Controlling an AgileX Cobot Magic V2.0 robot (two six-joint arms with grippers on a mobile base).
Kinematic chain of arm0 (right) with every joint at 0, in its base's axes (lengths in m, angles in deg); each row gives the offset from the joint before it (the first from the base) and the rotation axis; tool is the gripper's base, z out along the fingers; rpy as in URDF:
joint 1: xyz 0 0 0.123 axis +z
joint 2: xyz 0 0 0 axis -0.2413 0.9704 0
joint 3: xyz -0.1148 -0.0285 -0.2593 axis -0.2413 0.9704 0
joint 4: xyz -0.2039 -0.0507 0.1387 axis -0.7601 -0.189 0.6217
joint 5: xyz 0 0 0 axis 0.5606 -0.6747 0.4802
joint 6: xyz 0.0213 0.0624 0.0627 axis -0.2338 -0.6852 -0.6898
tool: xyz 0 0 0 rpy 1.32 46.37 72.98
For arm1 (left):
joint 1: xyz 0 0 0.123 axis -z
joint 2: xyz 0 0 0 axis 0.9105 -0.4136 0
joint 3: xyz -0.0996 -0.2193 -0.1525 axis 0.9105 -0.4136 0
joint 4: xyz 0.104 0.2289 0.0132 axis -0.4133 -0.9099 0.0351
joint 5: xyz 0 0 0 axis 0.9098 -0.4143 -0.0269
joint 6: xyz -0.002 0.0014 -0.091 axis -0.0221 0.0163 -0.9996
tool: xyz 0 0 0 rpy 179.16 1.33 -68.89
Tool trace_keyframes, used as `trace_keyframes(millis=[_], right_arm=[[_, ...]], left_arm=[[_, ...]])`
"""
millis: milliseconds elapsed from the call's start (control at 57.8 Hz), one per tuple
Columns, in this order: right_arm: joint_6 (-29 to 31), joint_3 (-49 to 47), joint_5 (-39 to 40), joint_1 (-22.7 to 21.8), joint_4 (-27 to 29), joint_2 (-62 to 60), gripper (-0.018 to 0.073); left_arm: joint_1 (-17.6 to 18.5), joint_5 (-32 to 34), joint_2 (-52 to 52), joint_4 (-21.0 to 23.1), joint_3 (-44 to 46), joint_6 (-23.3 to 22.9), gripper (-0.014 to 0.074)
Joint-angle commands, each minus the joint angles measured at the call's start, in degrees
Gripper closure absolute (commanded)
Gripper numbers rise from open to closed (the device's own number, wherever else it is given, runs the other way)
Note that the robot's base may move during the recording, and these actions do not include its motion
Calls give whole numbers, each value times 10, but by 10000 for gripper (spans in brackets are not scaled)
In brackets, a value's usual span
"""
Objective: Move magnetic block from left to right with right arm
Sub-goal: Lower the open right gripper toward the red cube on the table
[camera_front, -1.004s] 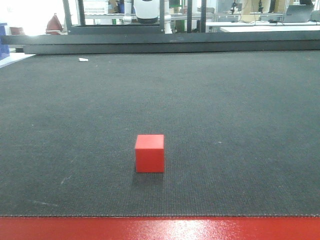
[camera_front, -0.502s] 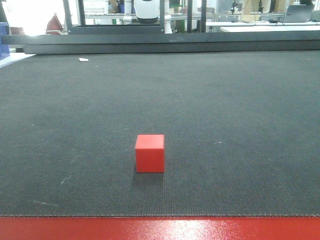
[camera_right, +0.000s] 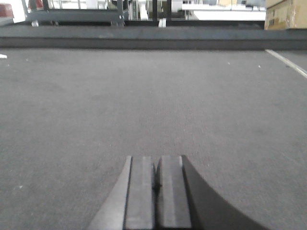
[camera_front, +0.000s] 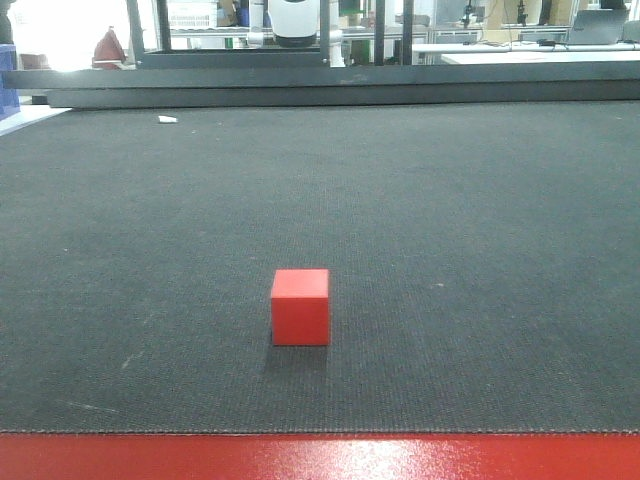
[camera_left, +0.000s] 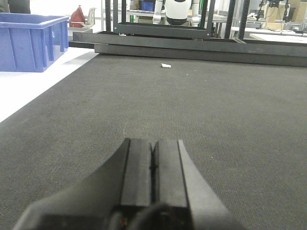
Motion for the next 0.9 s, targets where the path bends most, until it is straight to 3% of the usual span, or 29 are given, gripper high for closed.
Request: trace_keyframes(millis=[0,156,502,606,882], right_arm=[[4,-51,-16,1,-2,34,503],[4,-96,-92,1,-2,93,503],[0,-155,-124,7,-3,250,503],[-45,-170,-133,32,-4,298,503],[-191,-223,-175,154,-61,426,501]], left_arm=[[-1,46,7,1,-4,-4,722],[-1,46,7,1,-4,-4,722],[-1,46,7,1,-4,-4,722],[-1,46,7,1,-4,-4,722],[-1,46,7,1,-4,-4,722]])
